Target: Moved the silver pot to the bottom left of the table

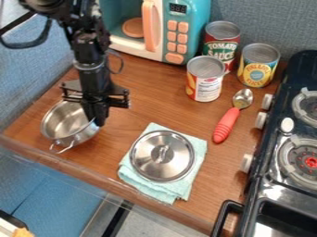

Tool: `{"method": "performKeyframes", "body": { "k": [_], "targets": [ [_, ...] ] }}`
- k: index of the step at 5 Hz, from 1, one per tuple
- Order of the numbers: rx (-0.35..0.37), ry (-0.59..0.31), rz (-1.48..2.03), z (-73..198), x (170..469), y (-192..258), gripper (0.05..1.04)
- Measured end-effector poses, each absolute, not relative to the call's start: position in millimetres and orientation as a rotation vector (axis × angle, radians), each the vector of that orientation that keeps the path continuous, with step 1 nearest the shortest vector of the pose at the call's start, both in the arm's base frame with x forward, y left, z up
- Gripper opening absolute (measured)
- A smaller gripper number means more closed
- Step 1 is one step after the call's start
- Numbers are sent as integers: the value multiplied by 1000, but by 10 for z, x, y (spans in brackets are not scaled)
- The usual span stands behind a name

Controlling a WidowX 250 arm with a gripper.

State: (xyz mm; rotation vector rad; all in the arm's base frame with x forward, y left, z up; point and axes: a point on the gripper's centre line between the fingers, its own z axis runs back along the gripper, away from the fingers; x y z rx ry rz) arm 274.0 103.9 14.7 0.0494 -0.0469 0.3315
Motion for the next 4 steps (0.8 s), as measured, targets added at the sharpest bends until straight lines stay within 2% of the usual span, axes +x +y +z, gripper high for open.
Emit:
{"method": "performKeyframes", "body": {
  "k": [1,2,3,4],
  "targets": [
    [45,-4,332,-57,2742,1055,107],
    [53,20,355,-131,2726,1063,291],
    [66,-7,356,-35,2732,995,592],
    [82,-112,326,331,2785,910,882]
  ]
}}
